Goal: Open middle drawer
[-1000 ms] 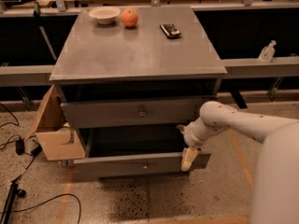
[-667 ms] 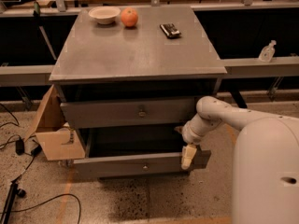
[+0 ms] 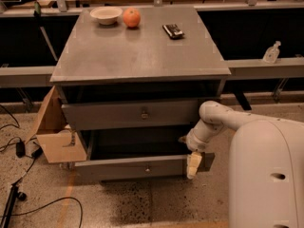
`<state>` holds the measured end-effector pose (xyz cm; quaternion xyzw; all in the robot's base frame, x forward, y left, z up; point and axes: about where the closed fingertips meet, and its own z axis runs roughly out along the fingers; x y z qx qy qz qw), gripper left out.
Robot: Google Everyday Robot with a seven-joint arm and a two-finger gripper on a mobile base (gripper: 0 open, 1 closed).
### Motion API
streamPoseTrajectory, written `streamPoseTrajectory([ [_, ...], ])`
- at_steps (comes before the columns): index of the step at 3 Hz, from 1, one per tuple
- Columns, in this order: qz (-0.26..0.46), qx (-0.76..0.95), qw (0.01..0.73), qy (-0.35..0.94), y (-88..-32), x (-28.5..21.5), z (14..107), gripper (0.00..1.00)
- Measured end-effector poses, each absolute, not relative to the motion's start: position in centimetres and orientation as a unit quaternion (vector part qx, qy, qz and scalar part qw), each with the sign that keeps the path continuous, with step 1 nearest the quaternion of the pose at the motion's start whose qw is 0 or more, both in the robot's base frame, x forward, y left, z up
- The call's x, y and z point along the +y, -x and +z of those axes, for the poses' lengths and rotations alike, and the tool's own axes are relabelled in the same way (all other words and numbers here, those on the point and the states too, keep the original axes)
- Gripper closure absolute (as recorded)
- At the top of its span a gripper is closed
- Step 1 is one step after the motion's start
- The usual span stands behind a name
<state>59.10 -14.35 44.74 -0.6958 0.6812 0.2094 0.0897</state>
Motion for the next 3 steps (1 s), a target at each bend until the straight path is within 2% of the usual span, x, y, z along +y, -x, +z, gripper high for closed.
streamPoseTrajectory([
  [1, 0.218, 0.688, 0.077, 0.688, -57.7, -14.4, 44.1, 0.17],
  [3, 0.234, 0.681, 0.048, 0.692, -55.9, -14.0, 43.2, 0.63],
])
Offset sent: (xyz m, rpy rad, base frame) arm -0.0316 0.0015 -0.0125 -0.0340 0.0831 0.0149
